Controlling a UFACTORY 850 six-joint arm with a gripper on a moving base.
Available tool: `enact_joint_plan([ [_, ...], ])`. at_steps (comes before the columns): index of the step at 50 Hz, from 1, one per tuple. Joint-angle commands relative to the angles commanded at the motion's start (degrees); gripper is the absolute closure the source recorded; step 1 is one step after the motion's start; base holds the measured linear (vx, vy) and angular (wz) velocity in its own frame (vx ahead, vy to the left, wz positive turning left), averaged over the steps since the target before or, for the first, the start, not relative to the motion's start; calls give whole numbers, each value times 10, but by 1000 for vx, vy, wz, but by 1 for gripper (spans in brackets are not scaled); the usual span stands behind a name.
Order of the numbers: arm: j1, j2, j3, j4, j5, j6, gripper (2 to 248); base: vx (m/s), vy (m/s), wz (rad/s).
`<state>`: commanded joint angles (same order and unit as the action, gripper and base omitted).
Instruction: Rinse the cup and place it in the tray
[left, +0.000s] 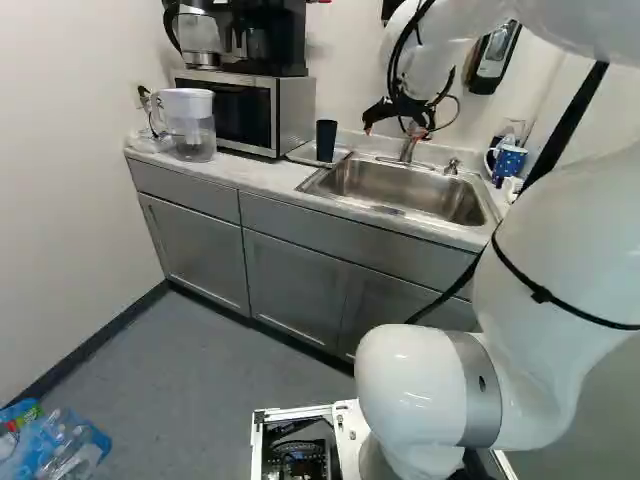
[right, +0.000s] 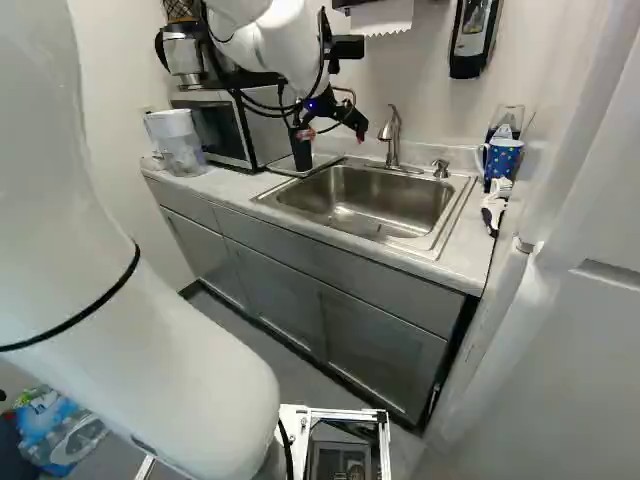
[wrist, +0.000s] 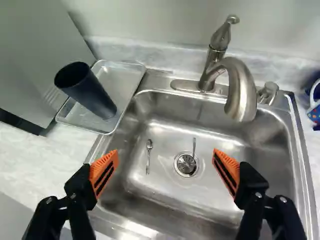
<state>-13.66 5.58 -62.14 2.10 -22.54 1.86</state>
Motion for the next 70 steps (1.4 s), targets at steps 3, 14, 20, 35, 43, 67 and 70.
enact_joint_plan([
  [3,-5,6,6,0,-13,0,3,0,0,0],
  [14,-24,29,27,0,-59,0,3,0,0,0],
  [20,-35,39,36,0,-78,0,3,0,0,0],
  [35,-54,54,50,0,-78,0,3,0,0,0],
  [43,-54,54,50,0,-78,0,3,0,0,0],
  [67,-54,54,50,0,-78,0,3,0,0,0],
  [70,-54,54,50,0,-78,0,3,0,0,0],
])
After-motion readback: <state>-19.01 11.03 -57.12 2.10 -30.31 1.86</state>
